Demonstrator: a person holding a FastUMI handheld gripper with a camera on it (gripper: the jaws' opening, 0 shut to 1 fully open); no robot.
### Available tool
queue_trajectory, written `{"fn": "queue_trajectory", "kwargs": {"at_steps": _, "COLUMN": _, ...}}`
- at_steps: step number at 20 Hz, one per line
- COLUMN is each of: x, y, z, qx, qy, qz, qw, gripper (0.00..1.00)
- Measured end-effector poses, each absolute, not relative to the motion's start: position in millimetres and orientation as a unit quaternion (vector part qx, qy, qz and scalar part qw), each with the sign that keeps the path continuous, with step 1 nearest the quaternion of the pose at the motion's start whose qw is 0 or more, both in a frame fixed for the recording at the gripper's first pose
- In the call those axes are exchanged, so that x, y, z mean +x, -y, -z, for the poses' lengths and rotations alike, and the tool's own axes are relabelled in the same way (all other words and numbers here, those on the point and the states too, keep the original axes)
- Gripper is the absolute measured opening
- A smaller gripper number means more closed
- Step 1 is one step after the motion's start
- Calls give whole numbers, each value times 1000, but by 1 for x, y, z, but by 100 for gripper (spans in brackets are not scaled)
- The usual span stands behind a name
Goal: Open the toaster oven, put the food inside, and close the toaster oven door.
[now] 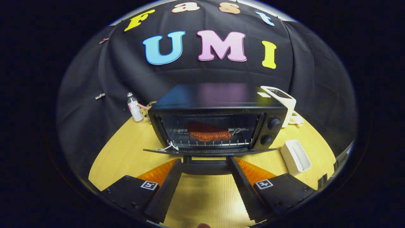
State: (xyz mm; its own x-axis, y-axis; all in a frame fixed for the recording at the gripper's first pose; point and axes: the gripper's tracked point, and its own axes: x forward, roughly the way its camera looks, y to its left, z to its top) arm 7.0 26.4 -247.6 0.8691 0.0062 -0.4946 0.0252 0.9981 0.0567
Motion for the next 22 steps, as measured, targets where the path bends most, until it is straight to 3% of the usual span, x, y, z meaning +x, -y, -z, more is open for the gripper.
{"fn": "queue_trajectory", "kwargs": {"at_steps": 12, "x": 89, "y": -20, "z": 200, "qx": 69, "qy": -202, "qz": 11, "qw": 977, "gripper": 95}}
{"fn": "queue_trajectory", "kwargs": {"at_steps": 22, "x": 65, "y": 13, "z": 176, "qx": 69, "qy": -181, "qz": 41, "qw": 980, "gripper": 99}}
